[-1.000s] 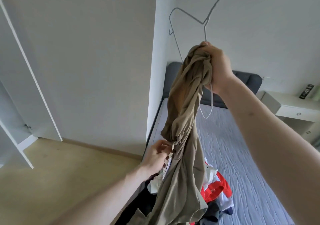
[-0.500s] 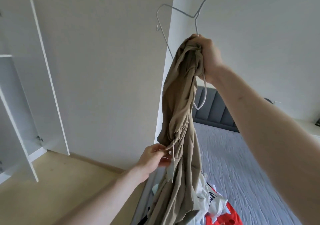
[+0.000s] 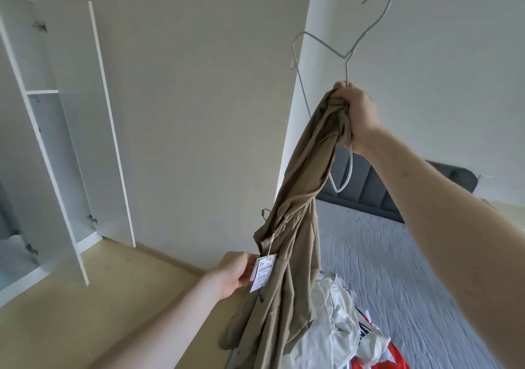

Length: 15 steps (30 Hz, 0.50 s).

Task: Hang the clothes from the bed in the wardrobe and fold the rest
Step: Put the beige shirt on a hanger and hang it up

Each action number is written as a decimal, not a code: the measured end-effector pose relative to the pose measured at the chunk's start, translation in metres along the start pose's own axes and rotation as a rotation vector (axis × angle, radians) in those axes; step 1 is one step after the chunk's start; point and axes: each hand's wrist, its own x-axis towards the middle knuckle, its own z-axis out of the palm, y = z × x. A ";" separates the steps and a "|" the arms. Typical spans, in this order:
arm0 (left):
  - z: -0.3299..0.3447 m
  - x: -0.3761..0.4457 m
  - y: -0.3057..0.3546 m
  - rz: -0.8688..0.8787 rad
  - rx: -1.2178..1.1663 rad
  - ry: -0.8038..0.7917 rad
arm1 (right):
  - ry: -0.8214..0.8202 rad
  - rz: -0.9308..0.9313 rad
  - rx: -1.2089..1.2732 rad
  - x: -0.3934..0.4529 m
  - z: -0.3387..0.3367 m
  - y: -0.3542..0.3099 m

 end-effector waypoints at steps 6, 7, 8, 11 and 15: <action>-0.012 -0.008 -0.001 0.110 0.536 0.054 | -0.102 0.084 -0.016 -0.019 0.001 0.028; -0.013 -0.012 0.003 0.150 0.635 0.060 | -0.129 0.104 -0.006 -0.023 0.002 0.031; -0.015 -0.015 0.008 0.200 0.680 0.064 | -0.153 0.121 0.012 -0.025 0.001 0.033; -0.016 -0.023 0.021 0.352 0.625 -0.049 | -0.207 0.155 0.023 -0.029 -0.009 0.032; -0.002 -0.025 0.029 0.554 0.685 -0.061 | -0.270 0.192 -0.038 -0.034 -0.018 0.034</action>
